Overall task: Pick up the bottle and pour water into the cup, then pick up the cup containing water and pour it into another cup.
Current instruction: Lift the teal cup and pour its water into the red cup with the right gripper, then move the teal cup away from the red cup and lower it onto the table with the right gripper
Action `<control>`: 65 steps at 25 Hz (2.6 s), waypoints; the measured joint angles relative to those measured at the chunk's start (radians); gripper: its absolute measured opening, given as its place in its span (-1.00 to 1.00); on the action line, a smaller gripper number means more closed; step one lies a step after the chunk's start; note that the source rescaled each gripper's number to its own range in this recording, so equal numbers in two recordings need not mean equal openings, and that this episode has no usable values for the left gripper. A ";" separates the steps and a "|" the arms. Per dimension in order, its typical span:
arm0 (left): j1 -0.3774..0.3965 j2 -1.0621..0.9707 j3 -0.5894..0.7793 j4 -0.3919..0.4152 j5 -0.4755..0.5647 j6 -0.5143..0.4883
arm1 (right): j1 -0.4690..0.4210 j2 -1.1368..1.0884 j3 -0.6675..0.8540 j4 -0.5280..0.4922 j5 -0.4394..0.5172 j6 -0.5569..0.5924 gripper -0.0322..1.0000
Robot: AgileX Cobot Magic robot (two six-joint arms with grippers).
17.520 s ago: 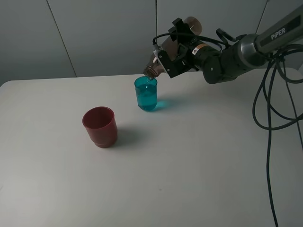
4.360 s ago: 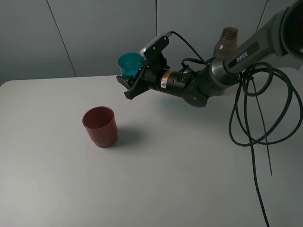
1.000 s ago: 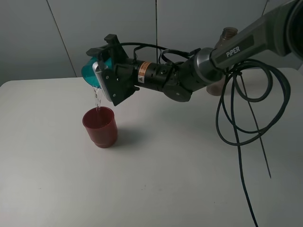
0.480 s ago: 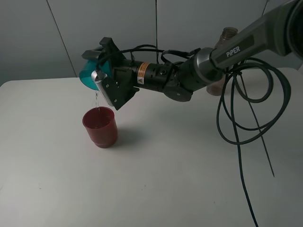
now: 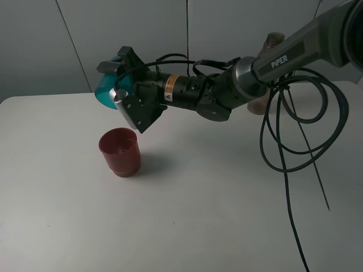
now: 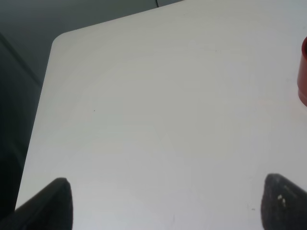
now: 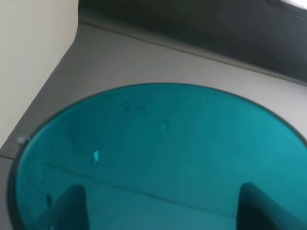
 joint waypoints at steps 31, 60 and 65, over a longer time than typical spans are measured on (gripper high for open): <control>0.000 0.000 0.000 0.000 0.000 0.000 | -0.126 -0.076 0.098 0.125 0.256 1.798 -0.89; 0.000 0.000 0.000 0.000 0.000 0.000 | -0.188 0.140 0.145 0.290 0.101 1.567 -0.89; 0.000 0.000 0.000 0.000 0.000 0.000 | -0.188 0.140 0.143 0.290 0.101 1.567 -0.67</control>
